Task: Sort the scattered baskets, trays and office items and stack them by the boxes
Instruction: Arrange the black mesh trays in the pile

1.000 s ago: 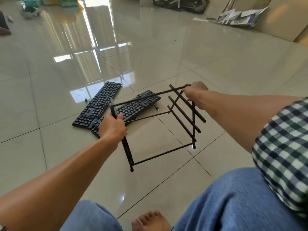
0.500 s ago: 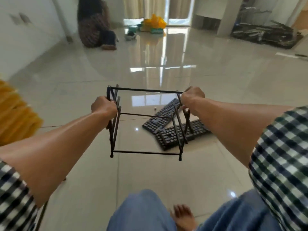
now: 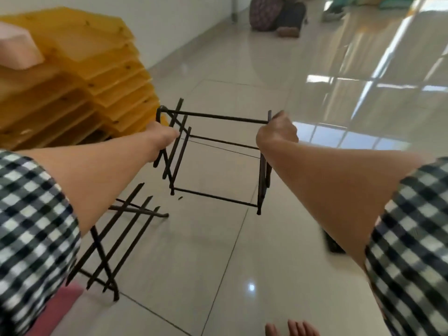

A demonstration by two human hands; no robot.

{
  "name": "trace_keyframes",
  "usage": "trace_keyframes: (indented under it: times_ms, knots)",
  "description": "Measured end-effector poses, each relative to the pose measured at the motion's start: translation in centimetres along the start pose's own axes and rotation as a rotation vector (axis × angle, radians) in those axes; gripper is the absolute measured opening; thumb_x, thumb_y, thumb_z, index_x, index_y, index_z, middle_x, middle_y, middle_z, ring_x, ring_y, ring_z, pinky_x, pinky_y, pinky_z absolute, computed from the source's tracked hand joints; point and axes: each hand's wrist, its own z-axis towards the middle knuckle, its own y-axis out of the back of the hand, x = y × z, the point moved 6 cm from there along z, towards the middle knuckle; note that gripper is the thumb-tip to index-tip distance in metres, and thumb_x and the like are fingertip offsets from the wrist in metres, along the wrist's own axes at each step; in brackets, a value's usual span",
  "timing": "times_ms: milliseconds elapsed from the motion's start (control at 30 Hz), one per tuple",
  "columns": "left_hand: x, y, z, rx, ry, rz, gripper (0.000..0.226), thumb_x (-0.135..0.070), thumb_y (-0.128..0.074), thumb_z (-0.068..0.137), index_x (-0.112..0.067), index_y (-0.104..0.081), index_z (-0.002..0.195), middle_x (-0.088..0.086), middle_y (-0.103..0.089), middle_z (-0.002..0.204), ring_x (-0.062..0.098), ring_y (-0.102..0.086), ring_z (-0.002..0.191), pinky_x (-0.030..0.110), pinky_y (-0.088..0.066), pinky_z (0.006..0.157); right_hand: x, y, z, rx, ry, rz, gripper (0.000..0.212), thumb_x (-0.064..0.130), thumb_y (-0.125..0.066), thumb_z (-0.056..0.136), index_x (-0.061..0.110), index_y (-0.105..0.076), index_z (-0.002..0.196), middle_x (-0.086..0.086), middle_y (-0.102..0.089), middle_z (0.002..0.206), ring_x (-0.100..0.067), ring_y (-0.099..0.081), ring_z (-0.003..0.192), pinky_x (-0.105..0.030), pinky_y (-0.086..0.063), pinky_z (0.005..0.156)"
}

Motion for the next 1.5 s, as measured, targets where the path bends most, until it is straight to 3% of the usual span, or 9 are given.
trace_keyframes:
  times_ms: [200,400,567,700,900,1000,1133,1300,1500]
  knots:
    - [3.1,1.1,2.6,0.023,-0.007,0.053,0.071,-0.031,-0.069,0.094,-0.013,-0.033,0.152,0.01,-0.038,0.156,0.034,-0.037,0.142,0.054,-0.032,0.115,1.2,-7.3,0.6,0.078,-0.018,-0.028,0.033,0.01,-0.044,0.097,0.013,-0.046,0.13,-0.005,-0.053,0.093,-0.031,-0.059,0.099,-0.04,-0.05,0.085]
    - [7.3,1.1,1.3,0.108,-0.028,0.676,0.042,-0.026,-0.056,0.1,-0.005,-0.053,0.137,0.015,-0.059,0.131,0.029,-0.058,0.118,0.037,-0.051,0.092,5.4,-15.7,-1.3,0.259,0.09,-0.093,0.016,0.007,-0.044,0.098,0.011,-0.051,0.112,-0.008,-0.052,0.094,-0.028,-0.051,0.084,-0.035,-0.042,0.072]
    - [10.5,0.0,-0.7,0.165,-0.007,1.007,0.024,-0.028,-0.055,0.098,-0.011,-0.063,0.112,0.01,-0.066,0.112,0.028,-0.063,0.097,0.038,-0.055,0.083,8.1,-19.7,-2.3,0.431,0.24,-0.121,0.015,0.006,-0.047,0.095,0.011,-0.051,0.108,-0.011,-0.055,0.099,-0.027,-0.055,0.083,-0.035,-0.047,0.067]
    - [11.7,-0.1,-1.9,0.114,-0.025,1.078,0.012,-0.017,-0.051,0.095,-0.01,-0.061,0.099,0.005,-0.062,0.09,0.024,-0.06,0.083,0.033,-0.047,0.066,8.7,-20.6,-1.8,0.482,0.273,-0.106,0.017,0.003,-0.051,0.091,0.011,-0.053,0.106,-0.01,-0.059,0.095,-0.031,-0.061,0.09,-0.037,-0.054,0.071]
    - [12.4,0.2,-2.5,-0.039,-0.085,1.017,0.049,-0.004,-0.06,0.091,-0.01,-0.04,0.135,0.007,-0.056,0.091,0.025,-0.055,0.083,0.034,-0.042,0.062,9.6,-21.4,-1.5,0.507,0.282,-0.007,0.024,0.005,-0.039,0.089,0.011,-0.057,0.103,-0.011,-0.062,0.098,-0.033,-0.07,0.092,-0.047,-0.061,0.083]
    - [12.8,0.6,-2.3,-0.054,-0.058,1.033,0.037,-0.008,-0.062,0.093,-0.009,-0.048,0.127,0.009,-0.061,0.102,0.025,-0.053,0.087,0.035,-0.042,0.066,10.0,-22.1,-1.4,0.539,0.28,0.024,0.022,0.001,-0.046,0.088,0.011,-0.058,0.104,-0.01,-0.061,0.092,-0.035,-0.071,0.089,-0.049,-0.061,0.082]
    - [12.9,0.6,-2.5,-0.06,-0.051,1.041,0.029,-0.009,-0.062,0.093,-0.012,-0.05,0.12,0.005,-0.05,0.089,0.025,-0.05,0.083,0.035,-0.042,0.066,10.7,-23.3,-1.9,0.62,0.299,0.05,0.022,-0.001,-0.053,0.091,0.009,-0.059,0.11,-0.013,-0.067,0.091,-0.036,-0.073,0.087,-0.049,-0.06,0.086]
    - [12.8,0.5,-2.7,-0.07,-0.043,1.028,0.029,-0.01,-0.06,0.095,-0.01,-0.05,0.122,0.008,-0.058,0.097,0.025,-0.051,0.082,0.034,-0.043,0.066,11.3,-23.9,-3.0,0.616,0.312,0.12,0.021,0.007,-0.045,0.093,0.012,-0.059,0.107,-0.012,-0.066,0.093,-0.032,-0.072,0.085,-0.047,-0.062,0.08]
    - [12.8,0.5,-2.7,-0.086,-0.043,1.02,0.025,-0.012,-0.058,0.095,-0.012,-0.051,0.12,0.005,-0.051,0.089,0.024,-0.054,0.082,0.034,-0.044,0.065,10.7,-23.2,-3.3,0.614,0.267,0.014,0.034,0.024,-0.055,0.09,0.015,-0.037,0.117,-0.008,-0.055,0.09,-0.027,-0.065,0.079,-0.039,-0.06,0.06]
